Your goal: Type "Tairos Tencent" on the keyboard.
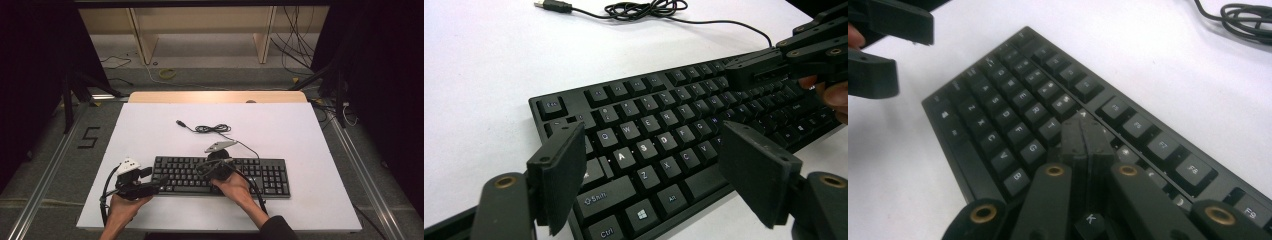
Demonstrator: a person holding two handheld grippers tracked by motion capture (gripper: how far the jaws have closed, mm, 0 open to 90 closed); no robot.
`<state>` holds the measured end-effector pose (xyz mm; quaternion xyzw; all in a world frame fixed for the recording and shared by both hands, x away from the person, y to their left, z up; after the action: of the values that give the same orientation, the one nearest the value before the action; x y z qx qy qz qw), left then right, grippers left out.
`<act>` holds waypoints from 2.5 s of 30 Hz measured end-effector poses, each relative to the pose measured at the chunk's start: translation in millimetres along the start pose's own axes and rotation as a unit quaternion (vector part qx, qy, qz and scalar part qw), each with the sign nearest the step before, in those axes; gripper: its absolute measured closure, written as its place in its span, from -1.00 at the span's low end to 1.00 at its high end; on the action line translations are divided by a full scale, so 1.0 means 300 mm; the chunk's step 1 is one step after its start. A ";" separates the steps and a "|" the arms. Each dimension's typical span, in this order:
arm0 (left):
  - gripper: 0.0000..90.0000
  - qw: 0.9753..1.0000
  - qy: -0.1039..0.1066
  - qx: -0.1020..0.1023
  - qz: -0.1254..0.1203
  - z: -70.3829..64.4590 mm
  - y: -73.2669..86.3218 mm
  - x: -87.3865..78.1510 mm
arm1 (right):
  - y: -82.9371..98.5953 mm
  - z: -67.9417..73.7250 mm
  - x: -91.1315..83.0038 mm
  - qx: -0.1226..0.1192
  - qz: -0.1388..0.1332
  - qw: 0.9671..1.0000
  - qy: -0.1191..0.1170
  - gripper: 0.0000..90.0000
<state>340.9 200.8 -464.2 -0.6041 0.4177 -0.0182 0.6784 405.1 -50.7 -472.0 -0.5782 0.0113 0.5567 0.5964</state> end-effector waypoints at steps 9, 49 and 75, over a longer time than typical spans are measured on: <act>-0.41 1.000 0.000 -0.001 -0.001 0.001 0.000 -0.003 | 0.009 -0.028 0.000 0.002 0.009 1.000 0.028 1.00; -0.09 1.000 0.006 0.007 0.011 0.005 -0.011 0.033 | 0.047 -0.083 -0.107 0.036 -0.036 0.999 0.012 0.53; 0.97 0.994 0.014 0.060 0.088 -0.019 -0.028 0.169 | 0.113 -0.064 -0.206 0.030 -0.074 0.996 -0.025 -0.15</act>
<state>374.7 167.1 -484.4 -0.5231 0.4770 0.0080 0.7063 370.7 -114.4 -460.6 -0.5447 -0.0299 0.5247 0.6535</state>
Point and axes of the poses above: each handheld gripper's, and its own axes: x roughly forward along the jaws, y roughly out of its underside, z roughly to its left, the point moved 2 cm from there along x, roughly forward along the jaws, and after that the axes turned 11 degrees about x, right-handed, at the moved point
